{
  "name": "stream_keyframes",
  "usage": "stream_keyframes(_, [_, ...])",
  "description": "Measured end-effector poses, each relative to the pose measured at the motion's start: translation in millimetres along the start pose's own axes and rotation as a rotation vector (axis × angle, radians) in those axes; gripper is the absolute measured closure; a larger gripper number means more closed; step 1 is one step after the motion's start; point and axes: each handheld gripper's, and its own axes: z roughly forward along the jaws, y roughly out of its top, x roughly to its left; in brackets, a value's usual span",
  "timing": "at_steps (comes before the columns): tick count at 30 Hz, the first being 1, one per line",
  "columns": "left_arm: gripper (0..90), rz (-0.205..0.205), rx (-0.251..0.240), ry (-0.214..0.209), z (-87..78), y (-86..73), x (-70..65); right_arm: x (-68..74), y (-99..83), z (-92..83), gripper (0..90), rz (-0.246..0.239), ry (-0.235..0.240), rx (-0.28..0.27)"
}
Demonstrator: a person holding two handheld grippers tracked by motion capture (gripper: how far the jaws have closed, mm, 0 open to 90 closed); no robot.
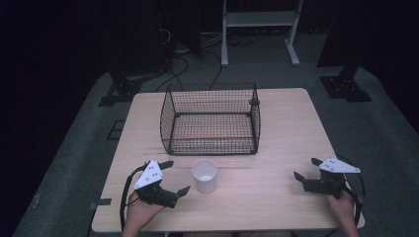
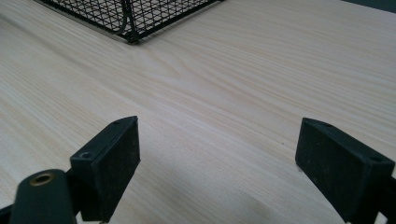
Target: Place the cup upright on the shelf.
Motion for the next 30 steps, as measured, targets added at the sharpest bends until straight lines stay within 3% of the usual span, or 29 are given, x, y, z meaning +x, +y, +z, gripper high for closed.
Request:
stream_keyframes(20, [2.2,-0.001,0.099,-0.062,26.6,5.2,-4.1,0.1,0.0,-0.2,13.1,-0.001,0.003,-0.001])
stream_keyframes(24, [2.2,0.014,0.134,-0.082,35.3,7.7,-6.3,0.0,0.0,-0.2,13.1,-0.001,0.004,-0.001])
stream_keyframes(30, [2.2,0.021,0.134,-0.088,41.9,10.9,-9.0,0.1,0.0,-0.2,13.1,-0.003,0.003,-0.001])
